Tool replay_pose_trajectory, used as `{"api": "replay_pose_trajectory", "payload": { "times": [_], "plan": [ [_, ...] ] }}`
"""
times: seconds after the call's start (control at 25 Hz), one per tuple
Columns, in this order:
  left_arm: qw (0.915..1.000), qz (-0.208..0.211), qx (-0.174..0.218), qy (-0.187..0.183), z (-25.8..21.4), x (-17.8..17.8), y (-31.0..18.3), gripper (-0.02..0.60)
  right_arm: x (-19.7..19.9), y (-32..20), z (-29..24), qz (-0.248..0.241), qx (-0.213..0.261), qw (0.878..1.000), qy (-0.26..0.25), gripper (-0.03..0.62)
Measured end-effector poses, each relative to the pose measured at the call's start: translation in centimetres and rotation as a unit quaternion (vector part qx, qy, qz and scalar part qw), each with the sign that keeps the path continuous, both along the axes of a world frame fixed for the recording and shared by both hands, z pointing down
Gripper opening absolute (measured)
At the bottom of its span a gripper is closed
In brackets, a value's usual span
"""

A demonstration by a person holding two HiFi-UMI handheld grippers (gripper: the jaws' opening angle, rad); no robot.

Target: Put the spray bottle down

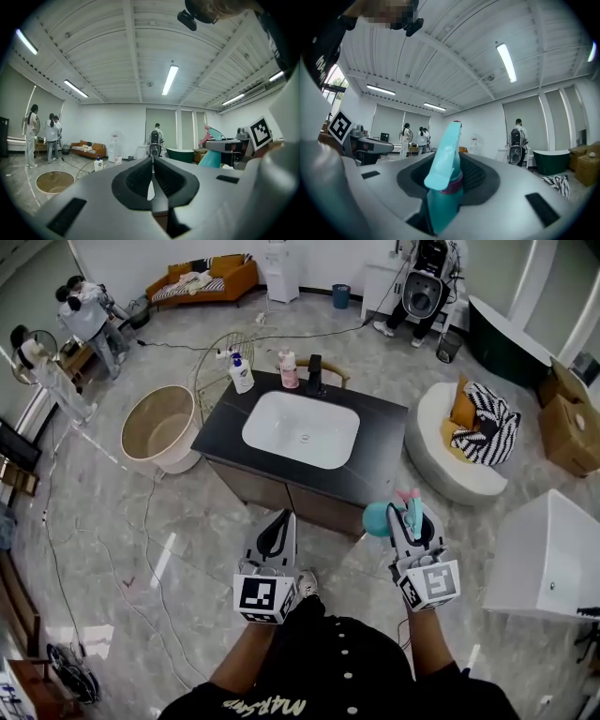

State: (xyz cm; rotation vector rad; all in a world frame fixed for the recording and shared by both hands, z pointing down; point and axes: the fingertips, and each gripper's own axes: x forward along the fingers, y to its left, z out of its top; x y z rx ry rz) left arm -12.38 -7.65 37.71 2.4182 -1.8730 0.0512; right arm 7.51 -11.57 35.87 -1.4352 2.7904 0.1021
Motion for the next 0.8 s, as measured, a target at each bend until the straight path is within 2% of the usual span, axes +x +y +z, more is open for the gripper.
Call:
{"api": "replay_pose_trajectory", "payload": {
  "times": [0.28,0.56,0.8],
  "plan": [
    [0.9998,0.018,0.009,-0.003,-0.7,-3.0,-7.3,0.021,-3.0,-7.0,-0.5,0.018,0.009,1.000,-0.003,0.118],
    [0.9993,0.037,0.003,-0.004,0.1,-4.4,-11.0,0.021,-3.9,-10.6,0.6,0.042,-0.002,0.999,0.001,0.118],
    [0.9972,0.075,-0.008,0.002,1.9,-2.5,-12.8,0.021,-2.7,-12.9,2.9,0.060,-0.029,0.998,0.013,0.118]
  ]
}}
